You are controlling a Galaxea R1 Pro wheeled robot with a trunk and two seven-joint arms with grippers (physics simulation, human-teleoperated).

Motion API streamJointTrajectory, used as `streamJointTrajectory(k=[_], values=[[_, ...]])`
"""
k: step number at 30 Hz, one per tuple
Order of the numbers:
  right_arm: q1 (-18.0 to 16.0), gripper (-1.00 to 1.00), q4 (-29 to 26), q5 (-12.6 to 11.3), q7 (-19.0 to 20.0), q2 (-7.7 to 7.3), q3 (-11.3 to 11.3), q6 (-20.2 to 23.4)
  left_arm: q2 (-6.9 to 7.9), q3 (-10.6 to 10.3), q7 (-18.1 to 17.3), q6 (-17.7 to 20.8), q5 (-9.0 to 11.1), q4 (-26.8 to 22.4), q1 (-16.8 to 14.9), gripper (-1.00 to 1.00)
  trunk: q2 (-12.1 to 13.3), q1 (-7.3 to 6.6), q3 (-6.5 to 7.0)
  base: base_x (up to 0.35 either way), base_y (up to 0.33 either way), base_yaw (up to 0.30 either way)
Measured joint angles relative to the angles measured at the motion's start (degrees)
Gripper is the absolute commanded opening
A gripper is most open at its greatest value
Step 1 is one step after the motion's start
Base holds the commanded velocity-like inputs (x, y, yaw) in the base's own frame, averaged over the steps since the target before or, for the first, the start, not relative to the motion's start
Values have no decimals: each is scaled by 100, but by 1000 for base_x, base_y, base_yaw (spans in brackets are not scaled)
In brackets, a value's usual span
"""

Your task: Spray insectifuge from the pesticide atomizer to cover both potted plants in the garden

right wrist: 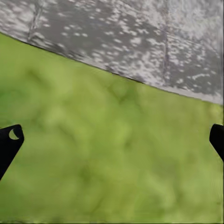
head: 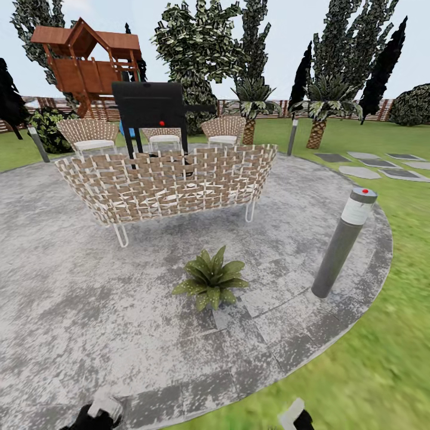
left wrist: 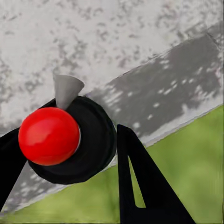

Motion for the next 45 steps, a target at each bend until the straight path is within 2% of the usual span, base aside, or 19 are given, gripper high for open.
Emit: streamJointTrajectory(k=[1,2,3,5,8,13,19,25,26,30,32,38,45], values=[[3,100,73,-308,-133,9,-23,-91,-2,-1,81,-7,370,2,70,-100,0,0,0,0,0,0],[4,100,120,-723,-211,12,-37,-199,3,2,168,-17,680,2,134,-100,0,0,0,0,0,0],[6,100,175,-1353,-276,8,-99,-346,21,11,321,-33,1064,3,218,-100,0,0,0,0,0,0],[7,100,222,-2234,-309,-3,-141,-492,25,5,538,-53,1500,0,330,-100,0,0,0,0,0,0],[7,100,244,-2657,-315,-16,-153,-548,-2,-7,641,-48,1729,8,389,-100,0,0,1,0,0,0],[7,100,228,-2734,-326,12,-150,-558,-14,-11,650,-18,1759,35,437,-100,0,0,1,0,0,0],[12,100,248,-2757,-359,-39,-177,-558,-58,-7,681,-17,1843,69,511,-100,0,0,-1,0,0,46],[13,100,257,-2761,-365,-45,-173,-556,-198,-1,689,-35,1922,69,514,-100,0,0,-17,0,0,239],[13,100,258,-2763,-367,-45,-172,-557,-208,3,694,-37,1972,69,514,-100,0,0,-20,0,0,269],[21,100,255,-2765,-360,-32,-169,-557,-207,11,698,-44,2461,70,522,-100,0,0,-23,0,85,274],[24,100,257,-2765,-359,-9,-169,-556,-202,9,697,-50,2630,71,535,-100,0,0,-23,0,259,278],[36,100,254,-2772,-358,5,-170,-556,-200,7,689,-53,2733,73,632,-100,0,0,-18,9,298,278],[43,100,254,-2774,-358,11,-170,-556,-182,8,688,-57,2745,71,670,-100,0,-2,6,130,300,277]])
